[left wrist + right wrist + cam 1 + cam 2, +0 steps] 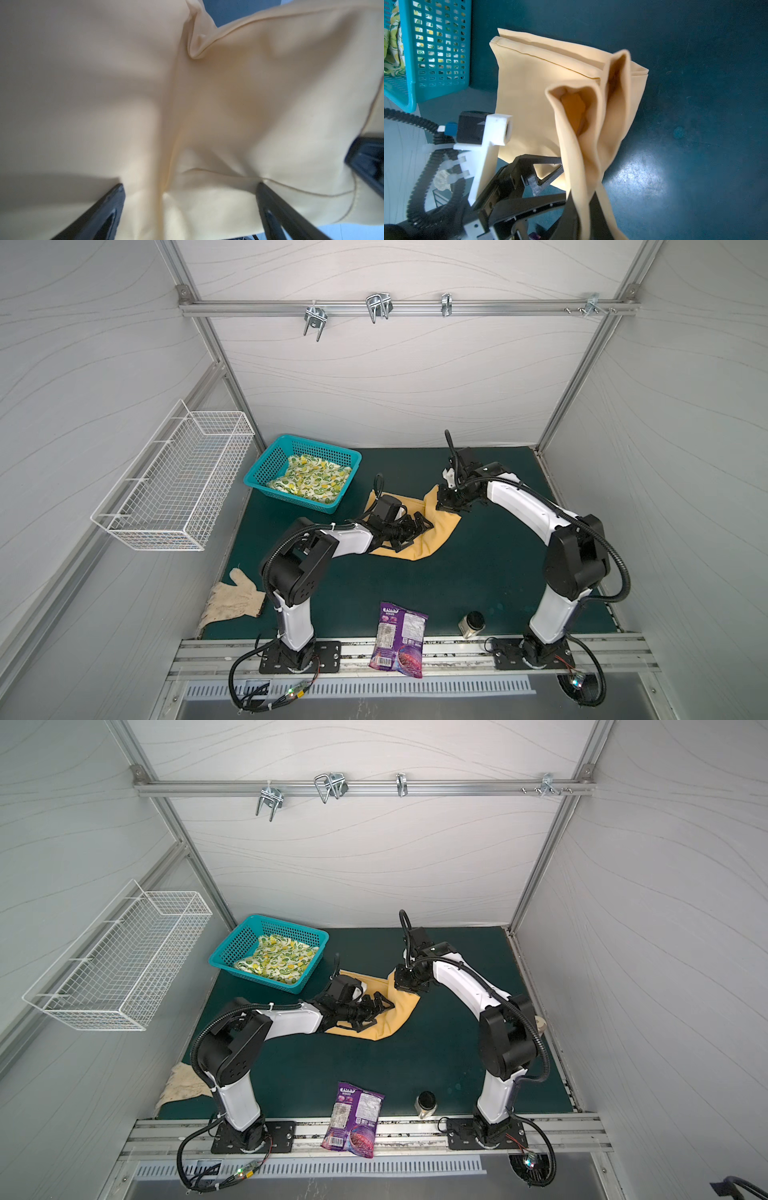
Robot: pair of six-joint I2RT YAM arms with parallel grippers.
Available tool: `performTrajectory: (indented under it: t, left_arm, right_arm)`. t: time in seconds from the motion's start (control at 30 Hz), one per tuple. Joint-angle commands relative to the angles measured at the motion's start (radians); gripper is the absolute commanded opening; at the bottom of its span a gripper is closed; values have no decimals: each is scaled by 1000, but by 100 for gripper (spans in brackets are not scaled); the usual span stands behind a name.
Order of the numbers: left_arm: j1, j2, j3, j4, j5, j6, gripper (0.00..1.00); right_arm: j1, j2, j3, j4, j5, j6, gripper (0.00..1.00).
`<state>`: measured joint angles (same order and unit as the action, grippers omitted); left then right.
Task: Fold and stack the skirts
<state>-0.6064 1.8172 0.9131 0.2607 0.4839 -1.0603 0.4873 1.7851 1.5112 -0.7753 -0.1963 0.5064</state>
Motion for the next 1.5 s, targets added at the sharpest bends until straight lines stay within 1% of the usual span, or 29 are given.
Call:
performTrajectory:
  t: [0.0, 0.17, 0.3, 0.33, 0.4, 0.5, 0.6, 0.77, 0.93, 1.1, 1.23, 1.37, 1.47]
  left_arm:
    - [-11, -49, -10, 85, 30, -40, 99]
    - [-45, -64, -32, 132, 39, -72, 99]
    - [-80, -45, -33, 153, 34, -94, 99]
    - [-89, -33, -34, 202, 36, -105, 99]
    - [-106, -13, -37, 230, 31, -118, 99]
    - [-122, 29, -37, 266, 25, -133, 99]
    - [-123, 83, -36, 341, 34, -169, 99]
    - [-124, 121, -10, 362, 41, -169, 99]
    - [-121, 82, 18, 268, 29, -114, 99]
    - [-109, 24, 29, 229, 43, -92, 99]
    - [-76, -80, 10, 172, 47, -64, 99]
    - [-22, -195, 4, 18, 53, -8, 99]
    - [29, -282, 10, -158, 17, 83, 99]
  right_arm:
    - [-35, 3, -12, -1, 1, -1, 7]
    - [-81, -4, 1, -5, -16, -5, 8]
    - [-97, 7, 29, -19, -18, -11, 8]
    - [-100, 11, 34, -22, -21, -11, 8]
    - [-105, 18, 39, -20, -28, -13, 8]
    - [-105, 26, 40, -17, -50, -7, 8]
    - [-103, 23, 24, 6, -83, 11, 8]
    - [-99, 29, -9, 49, -165, 48, 9]
    - [-85, 33, -59, 125, -268, 113, 9]
    - [-59, 50, -67, 149, -258, 130, 9]
    - [-62, 49, -96, 188, -252, 152, 9]
    - [-70, 47, -103, 202, -249, 159, 9]
    - [-79, 51, -100, 200, -247, 157, 9]
